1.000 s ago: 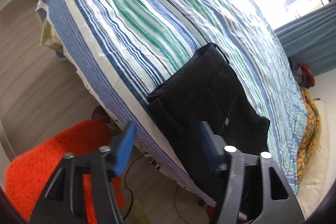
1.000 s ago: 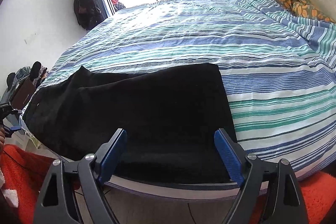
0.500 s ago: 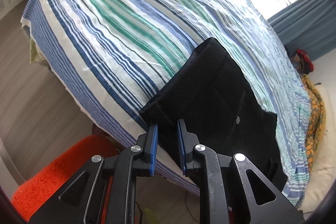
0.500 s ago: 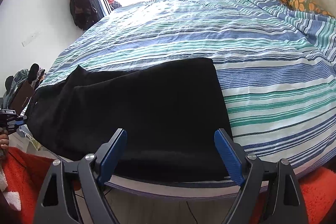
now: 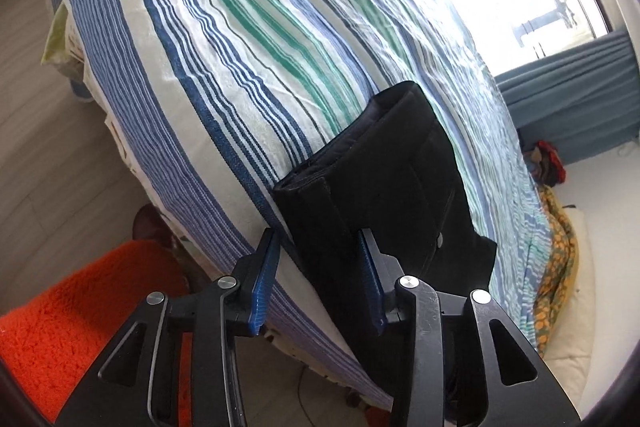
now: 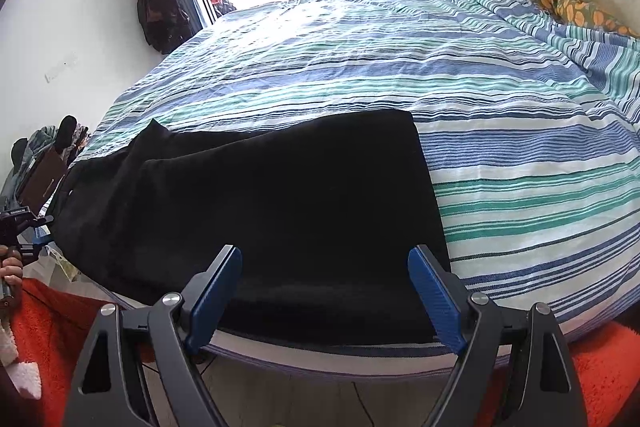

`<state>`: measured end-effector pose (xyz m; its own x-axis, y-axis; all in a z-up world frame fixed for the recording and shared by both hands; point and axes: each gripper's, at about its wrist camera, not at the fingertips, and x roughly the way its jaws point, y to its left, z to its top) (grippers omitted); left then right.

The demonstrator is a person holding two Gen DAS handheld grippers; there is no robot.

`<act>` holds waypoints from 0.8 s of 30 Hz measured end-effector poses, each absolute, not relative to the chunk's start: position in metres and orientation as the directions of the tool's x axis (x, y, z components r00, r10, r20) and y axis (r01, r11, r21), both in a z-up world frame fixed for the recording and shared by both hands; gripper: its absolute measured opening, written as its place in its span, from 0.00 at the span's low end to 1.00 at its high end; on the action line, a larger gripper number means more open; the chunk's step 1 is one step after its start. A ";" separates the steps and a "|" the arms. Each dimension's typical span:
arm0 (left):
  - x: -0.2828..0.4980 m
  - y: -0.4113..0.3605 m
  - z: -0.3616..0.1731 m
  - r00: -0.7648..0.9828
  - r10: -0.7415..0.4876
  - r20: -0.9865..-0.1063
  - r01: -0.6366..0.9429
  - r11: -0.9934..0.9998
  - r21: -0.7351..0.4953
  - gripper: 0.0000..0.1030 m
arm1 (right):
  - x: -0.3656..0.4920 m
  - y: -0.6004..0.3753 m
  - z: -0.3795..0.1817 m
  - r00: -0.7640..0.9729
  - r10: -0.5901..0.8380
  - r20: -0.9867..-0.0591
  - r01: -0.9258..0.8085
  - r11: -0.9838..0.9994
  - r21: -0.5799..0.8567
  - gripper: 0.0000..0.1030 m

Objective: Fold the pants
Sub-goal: 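Grasp the folded trousers' edge with the left gripper and lift it, then fold the lifted edge over the stack with the left gripper and release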

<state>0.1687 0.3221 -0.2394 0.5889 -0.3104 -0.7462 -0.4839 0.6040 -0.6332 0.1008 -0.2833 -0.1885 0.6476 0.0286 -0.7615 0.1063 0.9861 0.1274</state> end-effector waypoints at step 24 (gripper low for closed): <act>0.173 0.225 -0.108 0.637 -0.013 -0.771 -0.315 0.908 -0.276 0.20 | 0.084 -0.316 -0.172 0.708 0.014 -0.706 0.192 0.958 0.212 0.82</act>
<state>0.1726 0.2255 -0.1084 0.6370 -0.0130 -0.7707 -0.3150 0.9082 -0.2757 0.0841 -0.3159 -0.1722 0.7079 0.0143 -0.7062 0.1918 0.9583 0.2117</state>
